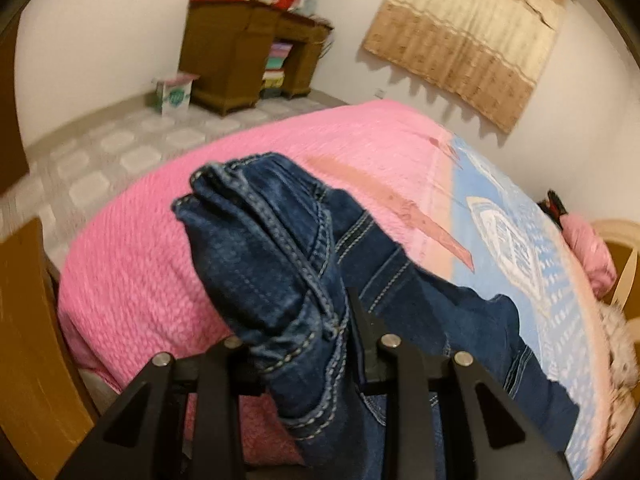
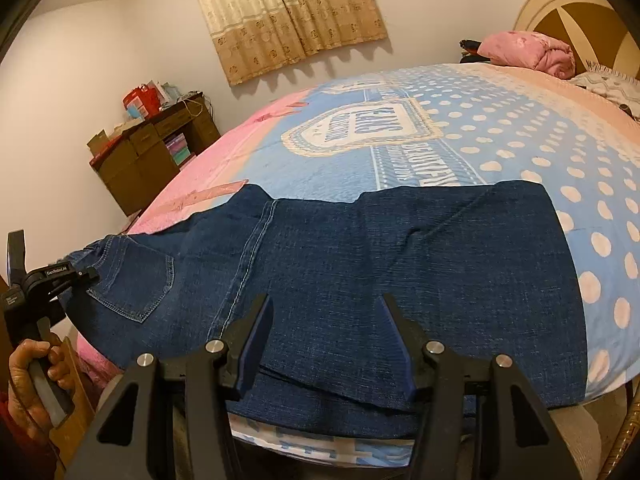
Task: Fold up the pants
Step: 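Grasp the jeans leg hem with the left tool and lift it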
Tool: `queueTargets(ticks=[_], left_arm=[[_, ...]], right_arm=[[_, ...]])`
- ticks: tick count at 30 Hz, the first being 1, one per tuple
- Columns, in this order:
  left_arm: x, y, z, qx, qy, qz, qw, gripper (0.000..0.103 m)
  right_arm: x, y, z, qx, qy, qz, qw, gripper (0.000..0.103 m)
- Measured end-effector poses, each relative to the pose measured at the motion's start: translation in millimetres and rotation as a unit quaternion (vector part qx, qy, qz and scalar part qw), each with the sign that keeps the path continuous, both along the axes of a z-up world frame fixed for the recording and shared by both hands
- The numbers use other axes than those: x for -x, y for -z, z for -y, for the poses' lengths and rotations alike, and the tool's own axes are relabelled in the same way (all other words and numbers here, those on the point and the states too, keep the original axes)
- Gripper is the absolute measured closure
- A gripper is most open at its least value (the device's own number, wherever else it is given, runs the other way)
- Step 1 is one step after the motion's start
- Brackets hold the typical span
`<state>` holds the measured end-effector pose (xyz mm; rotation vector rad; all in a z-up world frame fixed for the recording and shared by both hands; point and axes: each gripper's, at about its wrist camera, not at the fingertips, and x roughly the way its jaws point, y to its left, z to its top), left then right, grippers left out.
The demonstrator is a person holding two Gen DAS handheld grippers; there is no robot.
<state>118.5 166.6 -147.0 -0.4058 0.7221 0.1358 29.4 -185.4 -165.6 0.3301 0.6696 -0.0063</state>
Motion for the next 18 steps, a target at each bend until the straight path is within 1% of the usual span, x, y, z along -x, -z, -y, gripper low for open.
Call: queueTargets(ticks=[3,7,8,11,15,18], left_arm=[[0.0,-4.4,2.8,-0.009,0.002,-0.002,1.0,0.073],[-3.2,-10.3,2.9,-0.002,-0.001,-0.007,1.0,0.073],[1.7,-11.4,2.9,-0.002,0.0,-0.007,1.0,0.073],[7.1,-19.3,12.6,-0.013,0.008,-0.002,0.9999,0.073],[9.5,-30.2,27.8,-0.029,0.02,0.009,0.9993,0.073],[8.9,-38.2,40.2,-0.033,0.029,0.015,0.9989,0.073]], right_arm=[[1.6,-1.9,0.4,0.002,-0.002,0.004,1.0,0.048],[2.3,0.0,6.3,-0.013,0.001,-0.001,1.0,0.048],[3.3,-0.3,8.7,-0.018,0.003,0.0,1.0,0.048],[4.5,-2.7,18.6,-0.029,0.009,0.003,1.0,0.048],[9.2,-3.2,37.7,-0.057,0.028,0.004,0.998,0.048],[17.9,-4.3,52.6,-0.072,0.044,0.009,0.996,0.048]])
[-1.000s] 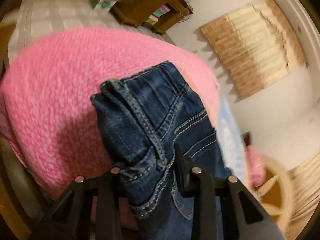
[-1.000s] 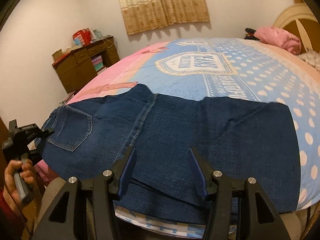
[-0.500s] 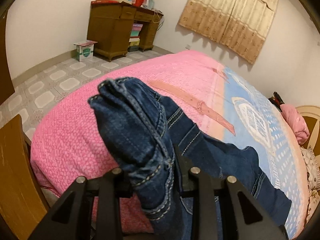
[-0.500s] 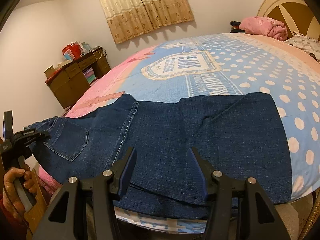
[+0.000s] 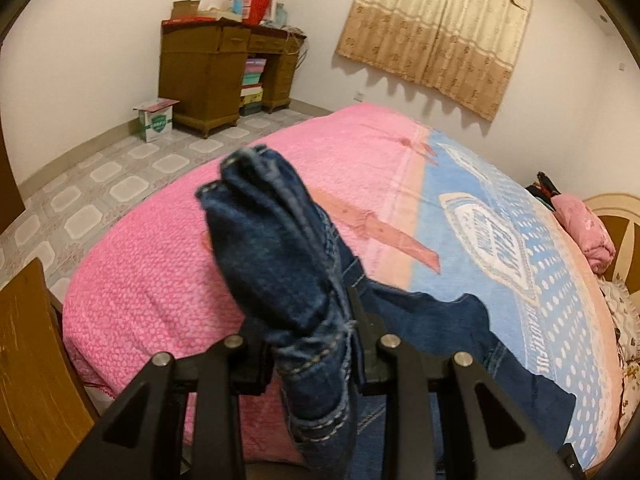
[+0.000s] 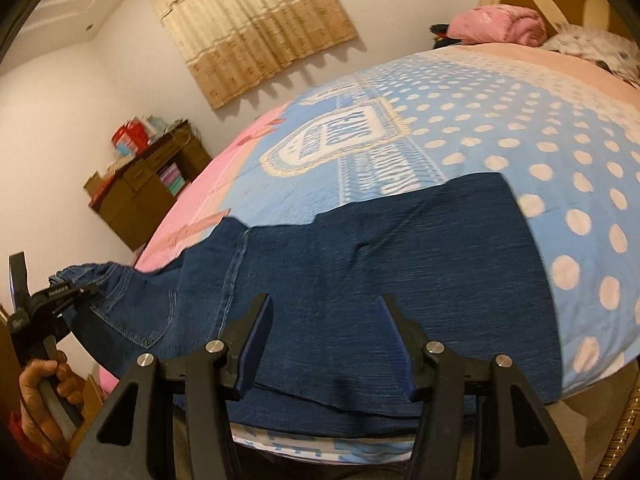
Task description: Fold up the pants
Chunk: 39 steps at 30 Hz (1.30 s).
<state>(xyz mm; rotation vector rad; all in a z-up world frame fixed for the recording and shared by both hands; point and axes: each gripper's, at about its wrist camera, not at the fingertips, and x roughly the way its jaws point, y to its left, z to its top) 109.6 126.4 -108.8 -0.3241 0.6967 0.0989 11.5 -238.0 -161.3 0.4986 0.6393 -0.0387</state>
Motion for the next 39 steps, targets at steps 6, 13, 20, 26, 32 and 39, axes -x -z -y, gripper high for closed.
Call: queueTargets(ticks=[6,13,20,26,32,39], left_arm=[[-1.3,-8.2,13.5,0.009,0.021,0.006,0.9997,0.073],[1.8,-26.9,55.8,-0.005,0.087,0.037,0.9955,0.074],[24.8,-52.9,137.7,-0.021,0.233,0.101,0.9669,0.074],[48.8,-36.0,232.3,-0.061,0.376,0.105,0.9185,0.074],[74.3,15.1,327.7,-0.133,0.494,0.065,0.8568,0.074],[95.2,55.7,364.1,-0.204,0.523,0.046,0.8261,0.074]], right_arm=[[11.7,-0.3,21.2,-0.008,0.028,0.003,1.0,0.048],[23.8,-0.1,47.2,-0.026,0.064,0.01,0.998,0.048],[40.5,4.6,83.6,-0.056,0.109,0.01,0.992,0.048],[60.4,12.0,118.7,-0.086,0.156,0.007,0.984,0.048],[83.7,19.4,149.9,-0.106,0.204,0.006,0.973,0.048],[96.3,36.4,168.8,-0.135,0.239,-0.006,0.962,0.048]])
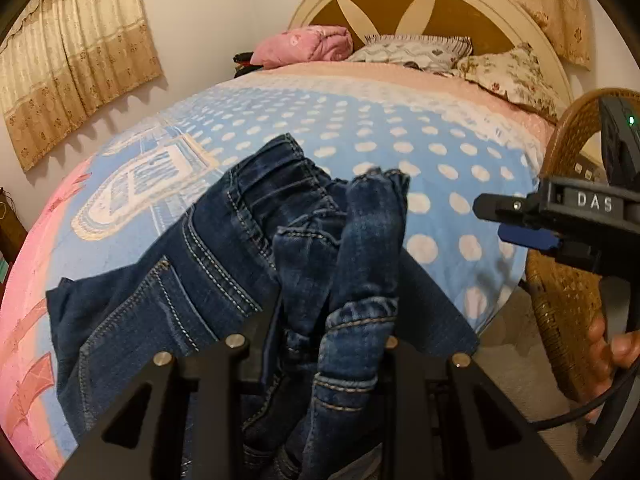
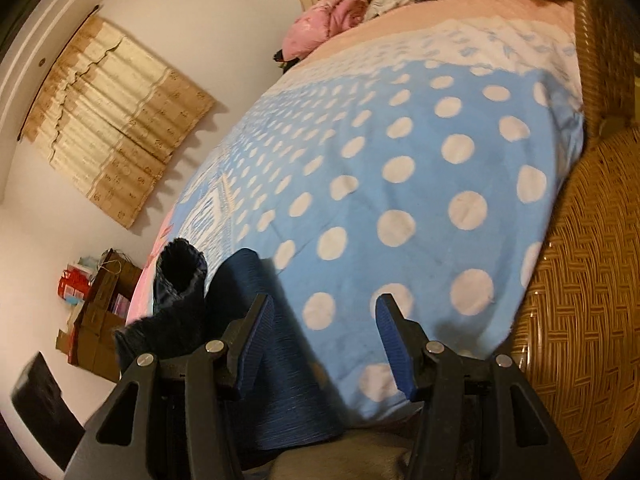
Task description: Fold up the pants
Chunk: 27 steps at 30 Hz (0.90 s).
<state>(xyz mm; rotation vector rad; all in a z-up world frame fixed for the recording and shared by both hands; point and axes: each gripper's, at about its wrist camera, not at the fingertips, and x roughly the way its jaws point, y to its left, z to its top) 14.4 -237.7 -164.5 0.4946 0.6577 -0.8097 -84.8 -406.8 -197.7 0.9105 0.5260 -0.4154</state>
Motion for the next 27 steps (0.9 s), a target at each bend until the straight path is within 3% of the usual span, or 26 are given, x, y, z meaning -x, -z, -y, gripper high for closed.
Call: queueTargets(ticks=[5,8,10,14,16,20,23,25,27], left_arm=[[15.2,18.7,14.0,-0.066,0.034,0.051,0.9959,0.074],[28.8,23.2,19.1,-0.089,0.057,0.08,0.9912,0.068],[39.6,19.3,14.6,-0.086,0.072,0.086,0.9899,0.042],[52.8,-6.0,-6.9,-0.025,0.086,0.072,0.9934,0.026],[51.7,-15.8,-21.7,0.0,0.066,0.055,0.9963,0.017],[29.5,-32.7,-62.9,0.048,-0.011,0.001,0.9988,0.017],[2.2,-38.9,-95.7,0.055,-0.102,-0.029,0.9929,0.017],[-8.7,-38.0,-111.4,0.049,-0.144,-0.035,0.9877,0.017],[-20.9,-39.0,-127.5,0.048,-0.183,-0.048,0.9808,0.017]], right_arm=[[-5.2,9.0,1.3,-0.009,-0.003,-0.01,1.0,0.048],[-7.3,6.1,0.0,-0.001,-0.007,-0.011,1.0,0.048],[-8.4,-3.1,-0.9,0.02,-0.009,-0.01,1.0,0.048],[-14.0,-32.3,-7.9,0.07,-0.029,0.011,0.997,0.048],[-17.2,-49.0,-15.5,0.096,-0.049,0.022,0.994,0.048],[-39.7,-75.2,-40.4,0.125,-0.14,0.042,0.981,0.048],[-67.6,-75.3,-70.5,0.141,-0.223,0.017,0.965,0.049],[-83.9,-67.8,-93.5,0.156,-0.269,-0.008,0.95,0.059],[-92.3,-52.7,-107.9,0.154,-0.3,-0.034,0.941,0.061]])
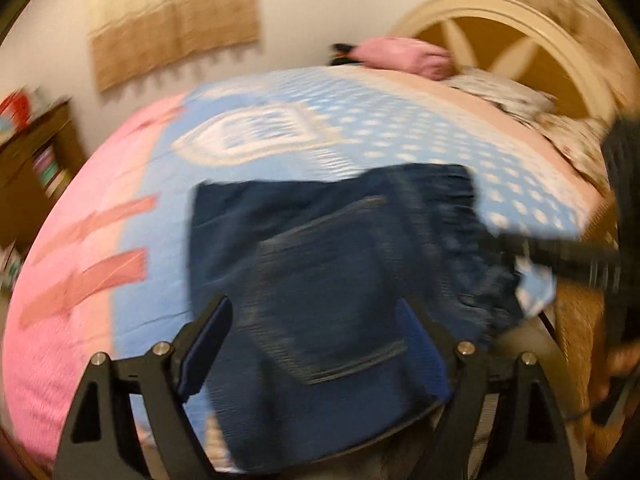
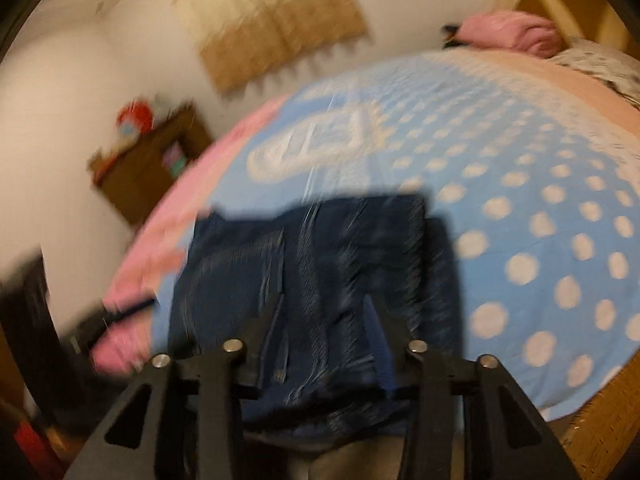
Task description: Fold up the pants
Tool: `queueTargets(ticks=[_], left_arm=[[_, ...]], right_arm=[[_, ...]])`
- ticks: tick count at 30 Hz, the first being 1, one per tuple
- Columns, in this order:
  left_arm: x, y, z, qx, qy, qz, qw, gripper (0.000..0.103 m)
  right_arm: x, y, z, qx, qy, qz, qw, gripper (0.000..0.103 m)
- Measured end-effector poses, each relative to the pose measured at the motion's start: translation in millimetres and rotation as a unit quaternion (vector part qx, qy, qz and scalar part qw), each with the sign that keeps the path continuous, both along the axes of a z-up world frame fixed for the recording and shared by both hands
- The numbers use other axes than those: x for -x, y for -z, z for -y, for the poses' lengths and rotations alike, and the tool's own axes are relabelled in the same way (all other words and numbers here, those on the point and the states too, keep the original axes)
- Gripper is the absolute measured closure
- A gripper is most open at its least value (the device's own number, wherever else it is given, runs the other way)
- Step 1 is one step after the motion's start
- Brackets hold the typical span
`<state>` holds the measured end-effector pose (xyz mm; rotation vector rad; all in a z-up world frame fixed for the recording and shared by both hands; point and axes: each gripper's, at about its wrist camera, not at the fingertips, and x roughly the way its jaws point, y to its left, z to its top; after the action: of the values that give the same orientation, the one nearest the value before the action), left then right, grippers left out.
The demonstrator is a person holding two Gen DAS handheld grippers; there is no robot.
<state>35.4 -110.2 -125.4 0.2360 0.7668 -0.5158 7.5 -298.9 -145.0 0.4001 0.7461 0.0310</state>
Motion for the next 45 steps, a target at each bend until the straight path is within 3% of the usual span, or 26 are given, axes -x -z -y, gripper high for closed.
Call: queueTargets(ticks=[3,5,8,12,16,18,27,30,33,36,38,40,42,45], left_arm=[[-14.0,3.9,-10.9,0.004,-0.036,-0.026,0.999,0.017],[-20.6,9.4,-12.7,-0.002,-0.052,-0.039,0.9979,0.016],[-28.6,22.0,-3.3,-0.024,-0.06,-0.055,0.9964,0.016],[-19.2,24.0,-0.6,-0.048,-0.062,-0.045,0.9959,0.016],[-20.4,19.7,2.5,-0.063,-0.073,-0.029,0.9949,0.015],[-30.6,18.4,3.5,-0.059,-0.081,-0.04,0.9942,0.014],[-68.1,34.4,16.2,-0.077,-0.117,-0.058,0.9884,0.014],[-83.9,50.9,19.5,-0.076,-0.13,-0.089,0.9845,0.014],[-93.5,62.5,24.1,-0.082,-0.148,-0.099,0.9806,0.004],[-101.9,70.4,26.3,-0.075,-0.155,-0.107,0.9791,0.0],[-109.7,73.9,20.1,-0.048,-0.163,-0.136,0.976,0.0],[-112.3,72.5,18.5,-0.045,-0.159,-0.152,0.9745,0.0],[-109.7,66.2,18.2,-0.051,-0.145,-0.149,0.9768,0.0],[-98.4,54.9,5.4,-0.044,-0.148,-0.129,0.9795,0.0]], right_arm=[[-10.7,32.7,-7.9,0.016,-0.007,-0.083,0.996,0.063],[-7.2,44.9,-4.9,0.011,-0.003,-0.111,0.994,0.065],[7.9,45.8,2.2,-0.014,0.006,-0.108,0.994,0.065],[22.9,38.4,5.6,-0.027,0.026,-0.099,0.994,0.065],[26.0,-15.2,9.9,0.026,0.058,-0.006,0.998,0.064],[8.0,-23.2,10.8,0.047,0.052,-0.013,0.997,0.064],[-86.5,35.0,29.4,0.049,0.055,-0.106,0.992,0.064],[-97.8,41.8,36.8,0.008,0.074,-0.104,0.992,0.064],[-100.1,46.0,43.8,-0.018,0.081,-0.11,0.991,0.064],[-106.3,47.8,45.1,-0.017,0.085,-0.109,0.99,0.064],[-107.6,49.0,44.6,-0.01,0.088,-0.099,0.991,0.064],[-102.5,47.7,40.6,-0.002,0.088,-0.09,0.992,0.064],[-99.2,41.9,40.4,-0.008,0.081,-0.085,0.993,0.064],[-77.1,29.8,50.0,-0.055,0.083,-0.06,0.993,0.064]])
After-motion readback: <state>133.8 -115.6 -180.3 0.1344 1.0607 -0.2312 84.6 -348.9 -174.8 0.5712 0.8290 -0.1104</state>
